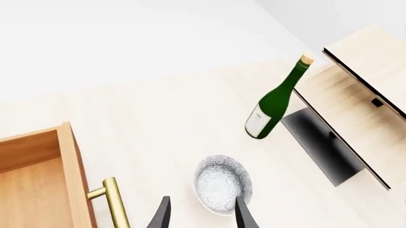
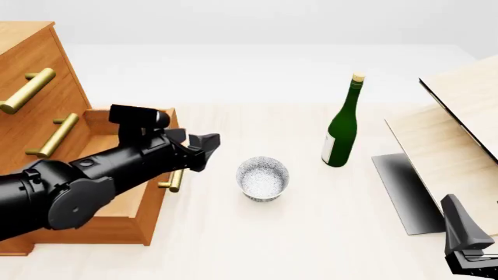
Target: Put the bowl in the bottom drawer of the cabinet and close it.
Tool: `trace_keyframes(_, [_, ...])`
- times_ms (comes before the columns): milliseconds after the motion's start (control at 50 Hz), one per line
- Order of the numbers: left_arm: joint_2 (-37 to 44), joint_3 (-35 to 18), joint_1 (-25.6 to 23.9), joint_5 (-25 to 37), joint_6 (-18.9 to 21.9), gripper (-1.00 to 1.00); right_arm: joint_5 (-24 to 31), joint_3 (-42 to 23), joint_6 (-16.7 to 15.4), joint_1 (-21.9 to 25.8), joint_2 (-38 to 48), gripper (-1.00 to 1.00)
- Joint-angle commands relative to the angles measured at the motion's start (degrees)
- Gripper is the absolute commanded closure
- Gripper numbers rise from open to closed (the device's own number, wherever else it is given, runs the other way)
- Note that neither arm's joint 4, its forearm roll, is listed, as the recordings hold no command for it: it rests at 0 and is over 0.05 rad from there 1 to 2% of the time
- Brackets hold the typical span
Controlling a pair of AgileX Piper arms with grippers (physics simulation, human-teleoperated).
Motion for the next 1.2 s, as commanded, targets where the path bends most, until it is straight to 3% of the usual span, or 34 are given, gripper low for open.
trace_keyframes(20, [3.14, -2.37, -0.25, -0.09, -1.62, -1.00, 0.02, 0.02, 0.01, -0.01, -0.02, -1.00])
trace_keyframes(520, [14.92, -10.40, -0.07, 0.63, -1.41, -1.00, 0.02, 0.02, 0.01, -0.01, -0.02, -1.00])
trace_keyframes(1200, [22.99, -13.73, -0.54, -1.16, -4.25, -1.00, 0.02, 0.02, 0.01, -0.01, -0.02, -1.00])
